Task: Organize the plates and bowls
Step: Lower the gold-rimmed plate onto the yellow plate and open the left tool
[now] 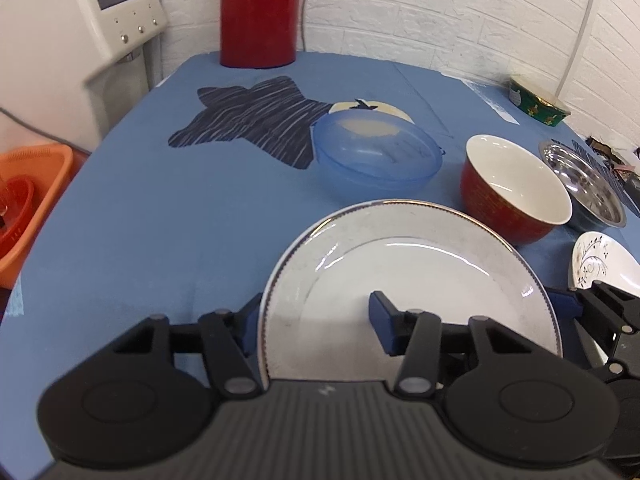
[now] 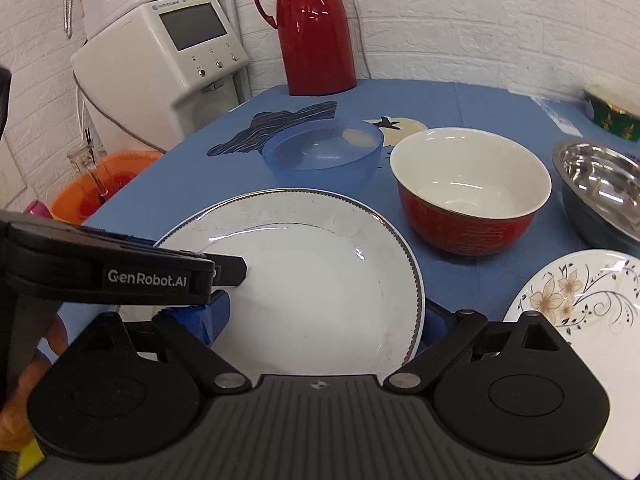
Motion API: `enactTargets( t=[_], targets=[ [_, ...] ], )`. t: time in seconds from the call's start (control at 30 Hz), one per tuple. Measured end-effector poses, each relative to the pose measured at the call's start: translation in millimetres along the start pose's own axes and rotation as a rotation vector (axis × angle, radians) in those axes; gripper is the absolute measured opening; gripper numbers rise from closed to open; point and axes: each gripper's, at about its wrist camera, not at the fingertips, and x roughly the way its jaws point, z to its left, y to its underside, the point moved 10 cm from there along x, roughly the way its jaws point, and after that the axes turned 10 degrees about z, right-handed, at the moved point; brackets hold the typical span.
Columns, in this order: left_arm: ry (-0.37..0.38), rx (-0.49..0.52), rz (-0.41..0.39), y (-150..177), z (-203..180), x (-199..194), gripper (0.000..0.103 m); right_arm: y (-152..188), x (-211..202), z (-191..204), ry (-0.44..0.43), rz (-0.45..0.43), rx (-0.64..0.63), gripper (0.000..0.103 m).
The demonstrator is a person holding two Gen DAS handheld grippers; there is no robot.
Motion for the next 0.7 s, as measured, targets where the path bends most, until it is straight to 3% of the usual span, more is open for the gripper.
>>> enactTargets(
  t=[0.47, 0.7],
  targets=[
    [0.008, -0.053, -0.053, -18.5, 7.5, -39.7, 0.05, -24.3, -33.0, 18.8, 0.037, -0.083, -0.03, 0.083],
    [0.004, -0.05, -0.067, 6.0, 7.0, -73.8, 0.05, -6.9, -64.4, 35.2, 0.009, -0.096, -0.042, 0.083]
  ],
)
